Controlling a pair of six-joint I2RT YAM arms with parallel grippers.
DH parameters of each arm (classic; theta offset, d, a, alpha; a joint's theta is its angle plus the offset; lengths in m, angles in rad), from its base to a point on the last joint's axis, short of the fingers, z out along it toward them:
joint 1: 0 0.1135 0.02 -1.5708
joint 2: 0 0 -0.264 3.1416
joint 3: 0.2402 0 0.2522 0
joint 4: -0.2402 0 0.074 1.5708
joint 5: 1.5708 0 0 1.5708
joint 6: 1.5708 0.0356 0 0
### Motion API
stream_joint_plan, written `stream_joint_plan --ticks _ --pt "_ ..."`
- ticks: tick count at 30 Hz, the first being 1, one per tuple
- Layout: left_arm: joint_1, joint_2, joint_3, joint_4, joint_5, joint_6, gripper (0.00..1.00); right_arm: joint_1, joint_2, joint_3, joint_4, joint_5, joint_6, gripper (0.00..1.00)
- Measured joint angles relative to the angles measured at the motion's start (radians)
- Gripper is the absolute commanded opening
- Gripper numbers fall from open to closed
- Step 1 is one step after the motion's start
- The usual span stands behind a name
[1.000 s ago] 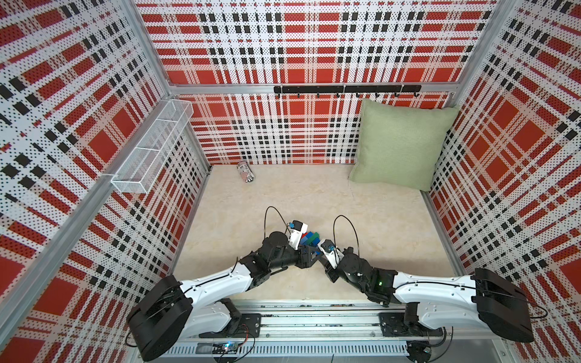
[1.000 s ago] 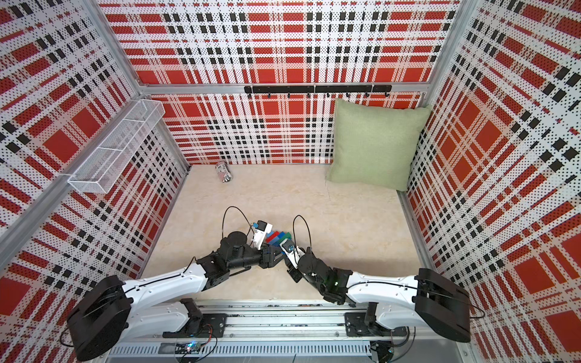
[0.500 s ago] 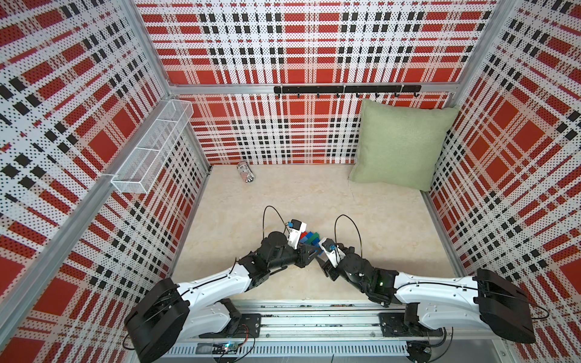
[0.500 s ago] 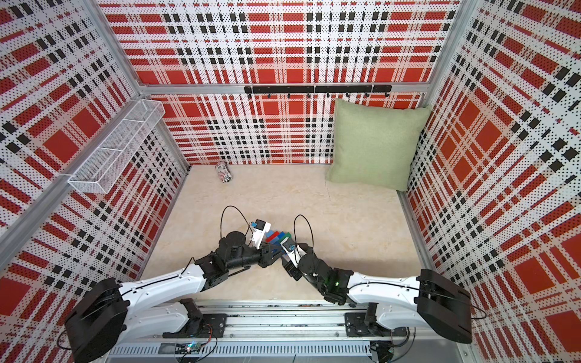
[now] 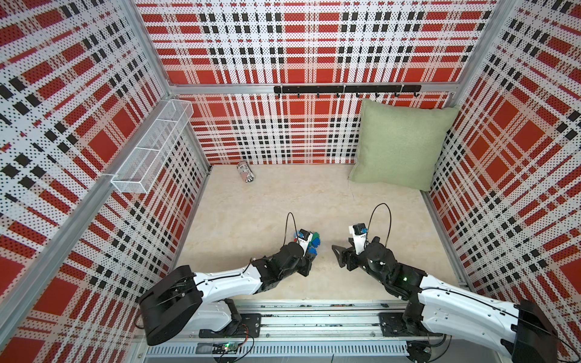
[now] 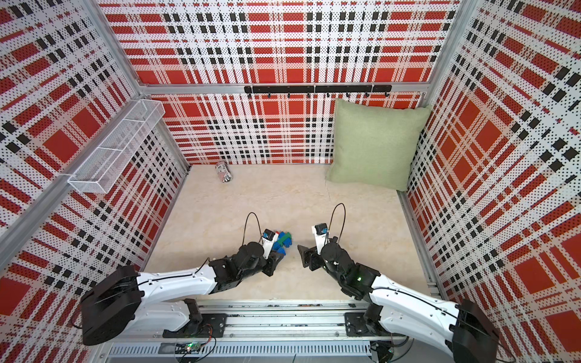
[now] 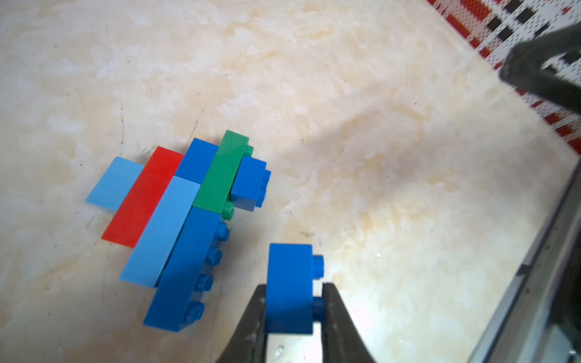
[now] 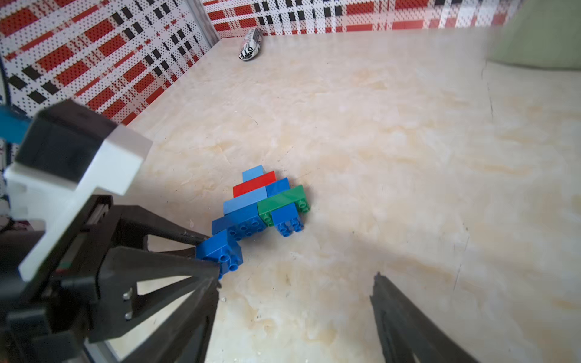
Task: Assemble a heart with lego
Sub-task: Place the lego brick at the center of the board.
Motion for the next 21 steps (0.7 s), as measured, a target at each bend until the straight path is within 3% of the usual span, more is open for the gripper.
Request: stream_joint_plan --ticks 7,12,14,17,21 --pt "-0.031 0.104 -0.002 0.002 -0.157 0.063 0.15 -0.037 0.018 -0.003 -0.055 -0.050 0.126 0.78" --pt "-0.038 0.143 -0.007 0.027 -0.196 0.072 0.18 -0.041 0.071 -0.002 -0.054 -0.077 0.148 0.76" --pt "-0.038 0.158 -0.017 0.056 -0.200 0.071 0.26 -0.041 0.094 -0.002 -0.051 -0.090 0.151 0.75" --pt "-0.037 0.160 -0.046 0.093 -0.200 0.071 0.30 -0.041 0.115 -0.002 -0.048 -0.104 0.156 0.75" --pt "-0.034 0.171 -0.049 0.097 -0.205 0.071 0.54 -0.041 0.138 -0.001 -0.032 -0.119 0.167 0.75"
